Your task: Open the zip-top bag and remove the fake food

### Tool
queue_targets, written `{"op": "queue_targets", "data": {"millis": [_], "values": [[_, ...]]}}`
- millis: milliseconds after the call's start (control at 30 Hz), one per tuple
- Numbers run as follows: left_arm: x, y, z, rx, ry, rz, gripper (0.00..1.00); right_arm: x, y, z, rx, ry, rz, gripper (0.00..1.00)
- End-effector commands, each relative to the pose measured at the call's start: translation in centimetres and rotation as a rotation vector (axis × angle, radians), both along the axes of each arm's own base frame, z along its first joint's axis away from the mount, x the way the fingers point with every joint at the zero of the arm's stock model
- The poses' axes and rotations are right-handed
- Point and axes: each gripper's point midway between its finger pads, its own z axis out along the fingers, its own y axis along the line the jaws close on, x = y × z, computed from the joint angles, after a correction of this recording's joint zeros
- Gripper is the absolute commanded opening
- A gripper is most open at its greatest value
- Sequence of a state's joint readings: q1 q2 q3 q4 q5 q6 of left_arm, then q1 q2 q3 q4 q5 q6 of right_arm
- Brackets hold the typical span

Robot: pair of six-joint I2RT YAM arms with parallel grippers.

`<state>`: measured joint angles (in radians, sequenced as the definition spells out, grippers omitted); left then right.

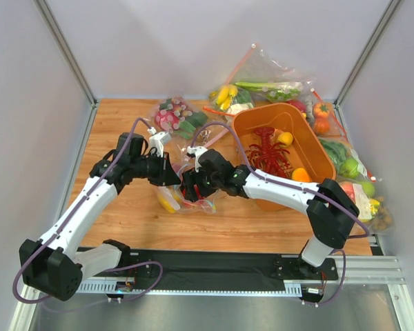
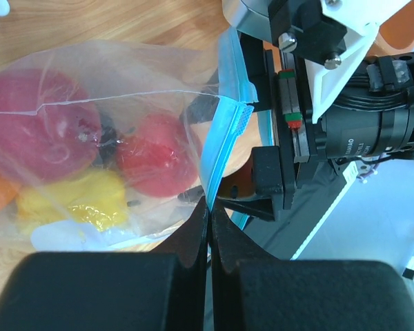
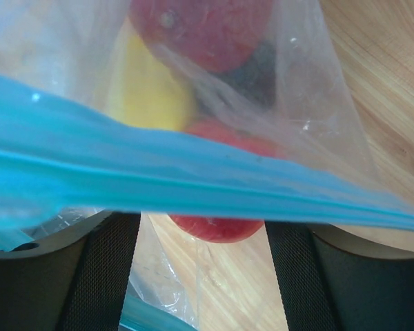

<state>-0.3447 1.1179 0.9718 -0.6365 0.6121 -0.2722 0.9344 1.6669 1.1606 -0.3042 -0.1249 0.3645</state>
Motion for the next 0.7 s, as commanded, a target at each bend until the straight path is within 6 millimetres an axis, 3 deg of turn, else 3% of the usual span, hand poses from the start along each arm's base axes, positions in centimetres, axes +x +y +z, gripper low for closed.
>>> {"op": "queue_targets", "data": {"millis": [0,433,667], "values": [[0.0,-0.3,1.7,-0.039,-0.064,-0.016,0.00,1.4,0.4,0.6,0.024,-0.046,-0.067,0.73],[0.1,-0.6,1.2,-0.048,-0.064,-0.025,0.00,0.8,1.0,-3.0,-0.036,-0.012,-0.091,0.78],[0.1,-0.8,1.4,-0.067,-0.077,-0.033,0.00,-0.6,2.1,-5.2,-0.048,0.008,-0.076,0.83]]}}
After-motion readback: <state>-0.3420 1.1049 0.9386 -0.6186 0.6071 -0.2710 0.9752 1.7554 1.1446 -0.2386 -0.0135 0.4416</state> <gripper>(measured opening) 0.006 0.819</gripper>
